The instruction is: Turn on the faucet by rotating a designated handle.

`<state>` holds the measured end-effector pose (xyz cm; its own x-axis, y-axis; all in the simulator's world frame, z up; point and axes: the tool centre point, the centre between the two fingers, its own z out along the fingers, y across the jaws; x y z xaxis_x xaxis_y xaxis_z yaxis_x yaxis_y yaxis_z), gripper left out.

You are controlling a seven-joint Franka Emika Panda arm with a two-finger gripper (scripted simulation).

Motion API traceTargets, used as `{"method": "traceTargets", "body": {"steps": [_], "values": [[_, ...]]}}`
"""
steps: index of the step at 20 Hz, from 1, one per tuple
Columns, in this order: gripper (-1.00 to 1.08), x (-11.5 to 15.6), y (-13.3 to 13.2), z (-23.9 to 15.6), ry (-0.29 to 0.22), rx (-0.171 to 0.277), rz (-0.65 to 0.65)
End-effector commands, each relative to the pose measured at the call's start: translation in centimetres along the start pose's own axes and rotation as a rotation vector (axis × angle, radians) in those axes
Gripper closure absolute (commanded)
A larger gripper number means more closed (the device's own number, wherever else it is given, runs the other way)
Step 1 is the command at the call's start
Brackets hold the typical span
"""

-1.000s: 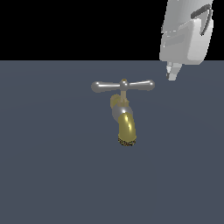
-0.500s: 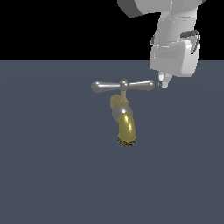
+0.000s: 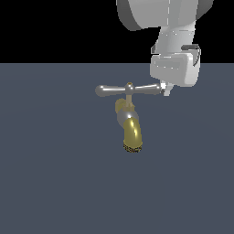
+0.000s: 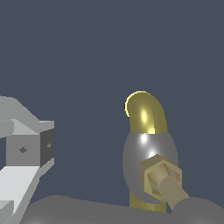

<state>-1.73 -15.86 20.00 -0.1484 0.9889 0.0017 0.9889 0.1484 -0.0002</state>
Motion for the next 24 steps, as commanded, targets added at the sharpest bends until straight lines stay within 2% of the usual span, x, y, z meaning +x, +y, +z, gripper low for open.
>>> {"method": "traceTargets", "body": {"steps": [1, 9, 24], "values": [[1.08, 0.0, 0.3, 0.2, 0.000, 0.000, -0.016], [1.08, 0.1, 0.5, 0.3, -0.001, 0.000, -0.024], [1.08, -0.2, 4.8, 0.3, -0.001, 0.000, -0.024]]}}
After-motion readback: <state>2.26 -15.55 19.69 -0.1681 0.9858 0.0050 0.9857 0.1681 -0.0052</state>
